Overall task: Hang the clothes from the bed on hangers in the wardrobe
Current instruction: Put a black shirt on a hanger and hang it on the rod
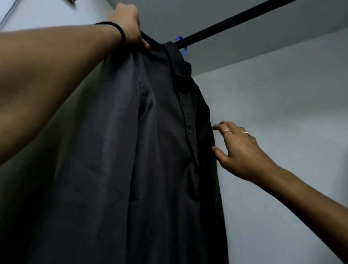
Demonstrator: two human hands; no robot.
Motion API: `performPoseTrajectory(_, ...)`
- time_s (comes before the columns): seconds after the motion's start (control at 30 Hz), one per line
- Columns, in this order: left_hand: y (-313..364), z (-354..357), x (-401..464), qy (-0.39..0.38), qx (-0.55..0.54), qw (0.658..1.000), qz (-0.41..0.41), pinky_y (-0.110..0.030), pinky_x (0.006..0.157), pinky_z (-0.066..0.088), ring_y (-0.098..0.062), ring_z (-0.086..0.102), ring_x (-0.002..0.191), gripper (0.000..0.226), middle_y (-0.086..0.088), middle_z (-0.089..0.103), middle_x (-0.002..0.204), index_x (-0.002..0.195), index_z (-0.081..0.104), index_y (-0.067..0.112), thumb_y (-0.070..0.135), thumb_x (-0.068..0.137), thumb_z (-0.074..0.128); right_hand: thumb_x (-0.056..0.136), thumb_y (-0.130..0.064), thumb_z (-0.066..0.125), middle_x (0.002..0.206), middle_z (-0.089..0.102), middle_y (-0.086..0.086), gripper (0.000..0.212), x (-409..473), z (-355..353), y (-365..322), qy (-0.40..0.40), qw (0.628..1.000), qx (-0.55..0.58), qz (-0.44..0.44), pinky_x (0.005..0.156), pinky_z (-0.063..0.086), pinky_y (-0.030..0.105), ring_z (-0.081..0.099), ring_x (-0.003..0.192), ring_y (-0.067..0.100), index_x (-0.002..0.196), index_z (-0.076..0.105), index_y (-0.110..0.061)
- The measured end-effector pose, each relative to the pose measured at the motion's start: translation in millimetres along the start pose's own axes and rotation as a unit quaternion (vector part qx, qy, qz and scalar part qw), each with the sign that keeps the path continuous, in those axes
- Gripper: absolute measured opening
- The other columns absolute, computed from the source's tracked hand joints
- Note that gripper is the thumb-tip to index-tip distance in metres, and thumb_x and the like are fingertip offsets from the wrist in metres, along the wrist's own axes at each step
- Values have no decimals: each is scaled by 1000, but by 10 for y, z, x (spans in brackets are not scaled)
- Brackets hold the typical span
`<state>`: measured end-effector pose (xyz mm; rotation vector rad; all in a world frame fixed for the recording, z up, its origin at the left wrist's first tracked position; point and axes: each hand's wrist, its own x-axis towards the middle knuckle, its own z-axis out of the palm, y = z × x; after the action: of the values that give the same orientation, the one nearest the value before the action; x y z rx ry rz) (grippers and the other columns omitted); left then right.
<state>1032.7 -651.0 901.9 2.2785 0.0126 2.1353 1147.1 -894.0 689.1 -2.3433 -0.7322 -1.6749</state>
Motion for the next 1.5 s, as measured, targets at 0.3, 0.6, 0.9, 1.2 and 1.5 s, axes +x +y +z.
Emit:
performPoseTrajectory(0.3,227,49,-597,132,166,965,155,-59,101,27,-39,35,128,40,-23,43,130,120,53,-1,22,88,60,95,-31,51,143,40,5,50,-470,-365,-185,-32,997,-52,49,106,32,43,38,131,28,139,39,-14)
performPoseTrajectory(0.6,802,367,-1946,-72,160,908,380,-41,94,34,-26,44,120,36,-6,55,122,118,59,14,35,90,49,94,-34,53,143,39,9,53,-1113,-172,-483,-169,973,-74,142,104,36,45,41,128,32,140,37,-15)
performPoseTrajectory(0.9,560,500,-3011,-224,135,874,409,-40,99,32,-21,41,125,40,-1,51,131,129,52,18,39,96,43,97,-37,46,125,59,16,39,-2361,674,-536,-251,901,41,351,94,47,39,57,113,33,121,53,-7)
performPoseTrajectory(1.2,303,438,-3235,-195,134,871,430,-37,98,32,-20,44,120,37,0,52,124,126,53,18,36,98,38,87,4,52,140,47,10,88,-3194,1449,-936,-277,812,221,463,97,47,34,55,117,28,152,0,-24)
performPoseTrajectory(1.5,301,466,-3298,-167,150,865,450,-38,100,31,-22,43,122,41,-2,49,127,134,45,14,31,98,35,93,-20,60,112,64,2,42,-3067,1665,-971,-145,928,12,342,78,53,30,66,91,18,132,45,-18)
